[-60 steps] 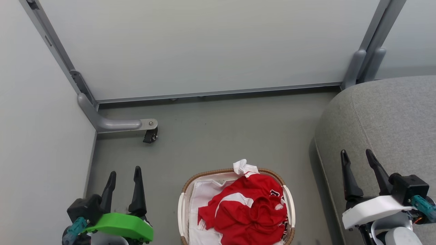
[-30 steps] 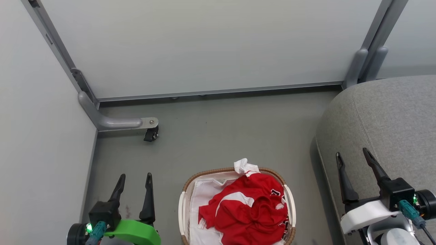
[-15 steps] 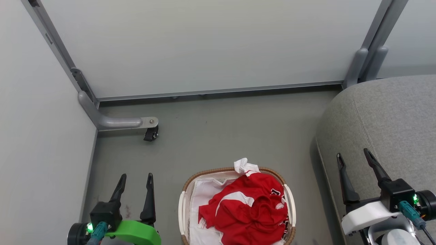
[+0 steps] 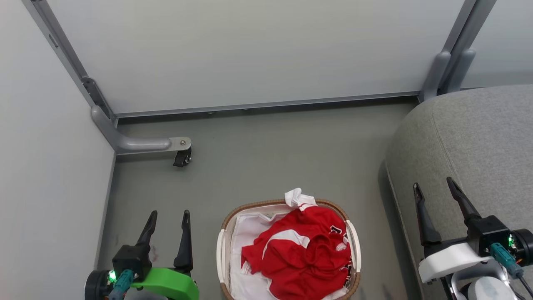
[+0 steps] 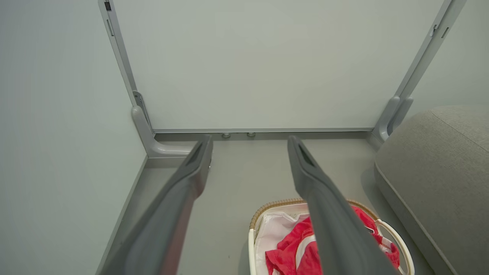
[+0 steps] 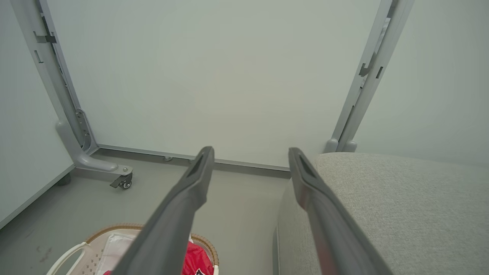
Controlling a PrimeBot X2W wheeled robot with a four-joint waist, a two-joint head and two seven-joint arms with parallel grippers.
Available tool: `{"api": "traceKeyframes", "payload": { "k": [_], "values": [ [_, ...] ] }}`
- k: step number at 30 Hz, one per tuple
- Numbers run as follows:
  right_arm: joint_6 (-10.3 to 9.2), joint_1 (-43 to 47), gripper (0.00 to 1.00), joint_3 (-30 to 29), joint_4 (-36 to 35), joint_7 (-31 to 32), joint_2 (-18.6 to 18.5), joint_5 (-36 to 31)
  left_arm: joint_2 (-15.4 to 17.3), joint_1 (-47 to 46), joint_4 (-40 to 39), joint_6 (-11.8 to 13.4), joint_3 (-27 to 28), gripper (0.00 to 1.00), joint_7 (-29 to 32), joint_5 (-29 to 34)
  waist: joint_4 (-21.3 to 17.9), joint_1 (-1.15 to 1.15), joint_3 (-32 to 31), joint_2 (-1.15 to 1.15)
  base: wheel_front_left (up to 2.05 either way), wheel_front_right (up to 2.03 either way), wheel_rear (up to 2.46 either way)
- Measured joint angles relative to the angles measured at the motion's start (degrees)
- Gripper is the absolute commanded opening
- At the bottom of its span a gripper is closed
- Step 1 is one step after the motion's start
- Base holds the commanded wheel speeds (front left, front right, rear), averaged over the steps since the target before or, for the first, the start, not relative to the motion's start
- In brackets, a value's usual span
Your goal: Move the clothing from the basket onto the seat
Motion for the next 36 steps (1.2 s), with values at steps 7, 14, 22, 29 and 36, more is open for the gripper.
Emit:
{"api": "traceKeyframes", "payload": {
  "k": [7,14,22,29,36],
  "values": [
    [0.0,-2.69,1.0,0.47,-0.82,0.0,-0.01,0.0,0.01,-3.91,0.16,-0.41,-0.82,1.0,-0.01,0.54,-0.74,0.0,3.53,0.0,0.0,0.0,0.0],
    [0.01,-8.0,1.0,1.11,-1.88,-0.07,-0.02,1.16,0.04,-12.38,3.37,-1.62,-3.32,1.0,-0.03,4.0,-2.2,0.0,10.06,0.0,0.0,0.0,0.0],
    [0.02,-12.72,1.0,1.12,-2.37,-0.07,-0.08,3.07,1.19,-22.26,16.35,-2.6,-9.89,1.0,-0.04,7.68,-4.99,0.0,19.44,0.0,0.0,0.0,0.0],
    [0.02,-14.96,1.0,2.2,-3.07,-0.07,-0.11,5.26,1.86,-29.3,29.52,-2.86,-19.87,1.0,-0.03,7.86,-8.53,0.01,26.46,0.0,0.0,0.0,0.0],
    [0.02,-16.34,1.0,3.91,-3.25,-0.07,-0.12,7.8,3.78,-35.83,40.28,-2.86,-28.18,1.0,0.52,5.79,-12.72,0.01,32.51,0.0,0.0,0.0,0.0]
  ]
}}
